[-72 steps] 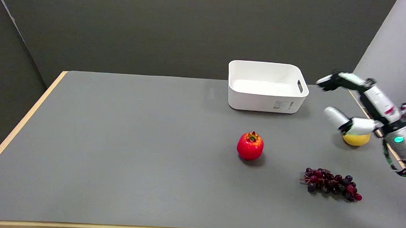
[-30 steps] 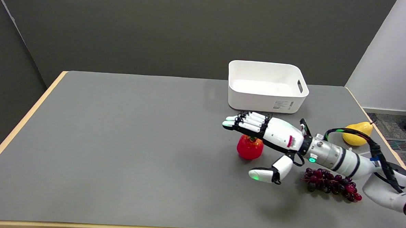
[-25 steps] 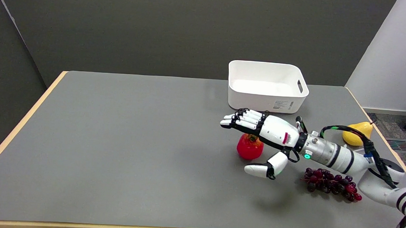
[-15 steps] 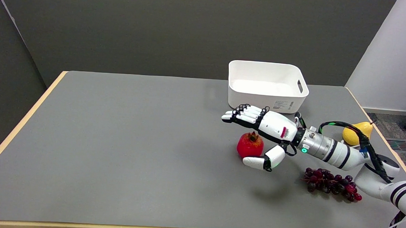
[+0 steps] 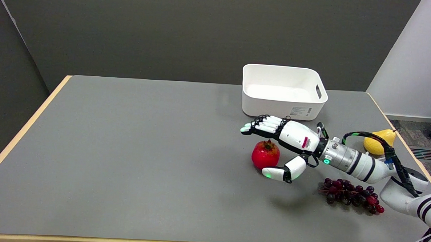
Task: Pick up the pomegranate.
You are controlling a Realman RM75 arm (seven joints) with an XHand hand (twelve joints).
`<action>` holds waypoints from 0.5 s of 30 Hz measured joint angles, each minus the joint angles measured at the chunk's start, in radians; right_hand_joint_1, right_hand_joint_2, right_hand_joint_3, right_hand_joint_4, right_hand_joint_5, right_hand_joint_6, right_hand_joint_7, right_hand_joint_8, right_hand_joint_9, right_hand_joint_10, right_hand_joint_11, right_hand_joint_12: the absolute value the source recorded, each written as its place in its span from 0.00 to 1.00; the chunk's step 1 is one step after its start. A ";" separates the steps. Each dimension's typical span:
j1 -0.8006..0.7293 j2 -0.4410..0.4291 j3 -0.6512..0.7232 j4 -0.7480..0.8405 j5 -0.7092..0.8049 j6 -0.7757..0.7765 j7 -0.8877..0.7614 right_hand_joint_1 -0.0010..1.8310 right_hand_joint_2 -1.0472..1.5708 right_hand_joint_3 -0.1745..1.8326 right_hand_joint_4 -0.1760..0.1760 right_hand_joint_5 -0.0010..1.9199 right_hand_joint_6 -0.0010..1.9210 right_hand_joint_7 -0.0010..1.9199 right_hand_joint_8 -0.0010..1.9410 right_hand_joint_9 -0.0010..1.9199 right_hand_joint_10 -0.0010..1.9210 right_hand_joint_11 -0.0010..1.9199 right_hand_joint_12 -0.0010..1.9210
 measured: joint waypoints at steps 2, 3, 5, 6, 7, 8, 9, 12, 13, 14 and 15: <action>-0.001 0.000 0.001 -0.009 0.000 0.002 0.000 0.17 0.60 0.52 0.69 0.10 0.20 0.14 0.15 0.08 0.34 0.07 0.68; -0.002 0.000 0.001 -0.013 0.001 0.003 0.000 0.17 0.60 0.52 0.69 0.10 0.20 0.14 0.15 0.08 0.34 0.08 0.68; -0.003 0.000 0.002 -0.020 0.001 0.005 0.000 0.18 0.60 0.52 0.69 0.10 0.21 0.14 0.16 0.08 0.34 0.08 0.68; -0.003 0.000 0.003 -0.022 0.002 0.006 0.000 0.18 0.60 0.52 0.69 0.10 0.21 0.14 0.16 0.08 0.34 0.08 0.68; -0.004 0.001 0.004 -0.025 0.003 0.006 0.000 0.18 0.60 0.52 0.69 0.10 0.21 0.14 0.16 0.09 0.34 0.08 0.68; -0.004 0.001 0.004 -0.028 0.003 0.007 -0.001 0.18 0.60 0.52 0.69 0.10 0.21 0.14 0.16 0.09 0.34 0.08 0.68; -0.004 0.001 0.005 -0.031 0.003 0.007 -0.001 0.18 0.60 0.52 0.69 0.10 0.21 0.14 0.16 0.09 0.34 0.08 0.68; -0.004 0.001 0.005 -0.040 0.003 0.008 -0.002 0.18 0.60 0.52 0.70 0.10 0.21 0.14 0.16 0.09 0.34 0.08 0.69; -0.004 0.001 0.005 -0.041 0.003 0.008 -0.002 0.18 0.60 0.52 0.70 0.10 0.21 0.14 0.16 0.09 0.34 0.08 0.69; -0.004 0.001 0.005 -0.043 0.003 0.008 -0.003 0.18 0.60 0.52 0.70 0.11 0.21 0.14 0.16 0.09 0.34 0.08 0.69; -0.004 0.001 0.005 -0.044 0.003 0.007 -0.003 0.18 0.60 0.52 0.70 0.11 0.21 0.14 0.16 0.09 0.34 0.08 0.69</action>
